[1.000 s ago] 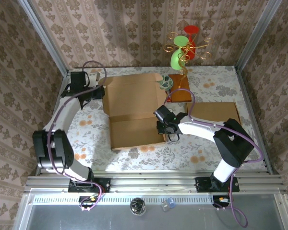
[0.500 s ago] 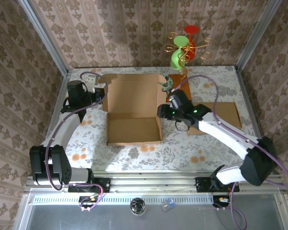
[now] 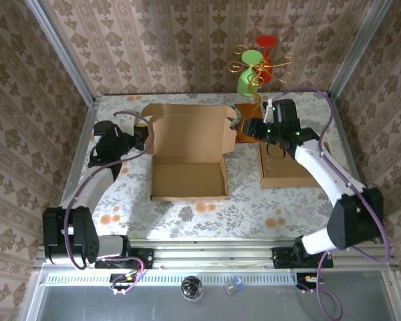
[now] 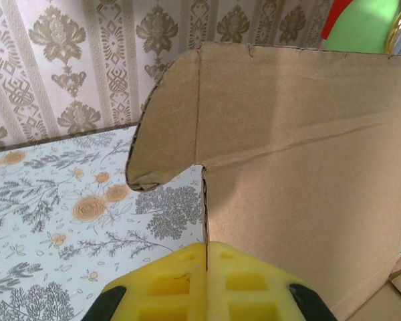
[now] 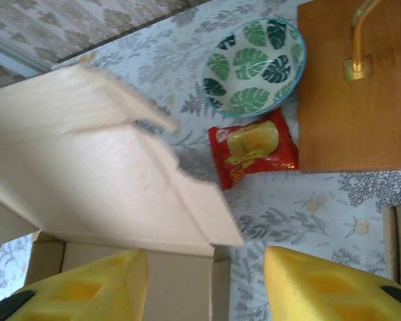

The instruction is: Fold the paper box

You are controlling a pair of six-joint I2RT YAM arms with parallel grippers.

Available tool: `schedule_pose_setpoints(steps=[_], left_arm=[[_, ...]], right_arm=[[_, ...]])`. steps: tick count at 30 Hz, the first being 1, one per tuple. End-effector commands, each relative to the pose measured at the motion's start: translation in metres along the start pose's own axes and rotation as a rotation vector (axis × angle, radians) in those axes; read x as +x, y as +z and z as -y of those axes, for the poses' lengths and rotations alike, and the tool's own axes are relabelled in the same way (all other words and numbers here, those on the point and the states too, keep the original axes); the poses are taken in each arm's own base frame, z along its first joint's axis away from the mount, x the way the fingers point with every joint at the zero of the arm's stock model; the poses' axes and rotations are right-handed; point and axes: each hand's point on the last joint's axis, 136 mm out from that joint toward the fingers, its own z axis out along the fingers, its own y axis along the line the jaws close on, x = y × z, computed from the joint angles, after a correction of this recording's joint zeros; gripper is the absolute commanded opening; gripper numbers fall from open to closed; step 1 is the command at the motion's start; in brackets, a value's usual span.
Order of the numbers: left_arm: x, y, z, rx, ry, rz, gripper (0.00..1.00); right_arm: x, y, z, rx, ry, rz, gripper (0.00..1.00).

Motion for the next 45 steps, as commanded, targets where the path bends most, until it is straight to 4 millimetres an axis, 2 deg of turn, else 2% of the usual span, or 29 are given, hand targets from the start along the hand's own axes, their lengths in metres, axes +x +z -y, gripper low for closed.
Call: schedule_pose_setpoints(steps=[1, 7, 12, 21, 27, 32, 38, 41, 45], left_arm=[[-0.020, -0.004, 0.010, 0.040, 0.076, 0.083, 0.00], [-0.018, -0.004, 0.016, 0.090, 0.076, 0.117, 0.00], [-0.016, -0.003, 0.021, 0.139, 0.055, 0.142, 0.00], [-0.011, -0.007, 0.026, 0.157, 0.058, 0.151, 0.00], [-0.012, -0.009, 0.027, 0.156, 0.073, 0.158, 0.00], [-0.011, -0.009, 0.026, 0.156, 0.070, 0.161, 0.00], [-0.012, -0.008, 0.026, 0.156, 0.071, 0.163, 0.00], [-0.011, -0.007, 0.026, 0.155, 0.069, 0.162, 0.00], [-0.012, -0.007, 0.022, 0.139, 0.065, 0.166, 0.00]], right_arm=[[-0.011, 0.002, 0.004, -0.022, 0.276, -0.036, 0.47], [0.015, -0.003, 0.013, 0.069, 0.730, -0.079, 0.47], [0.027, -0.007, 0.016, 0.128, 0.972, -0.081, 0.50], [0.016, 0.018, 0.000, 0.087, 1.339, -0.090, 0.55], [0.018, 0.028, 0.000, 0.123, 1.448, -0.116, 0.56], [0.023, 0.050, 0.002, 0.096, 1.532, -0.161, 0.56], [0.024, 0.069, -0.001, 0.074, 1.539, -0.211, 0.52], [0.026, 0.069, -0.001, 0.077, 1.537, -0.217, 0.51], [0.023, 0.058, -0.003, 0.061, 1.456, -0.216, 0.49]])
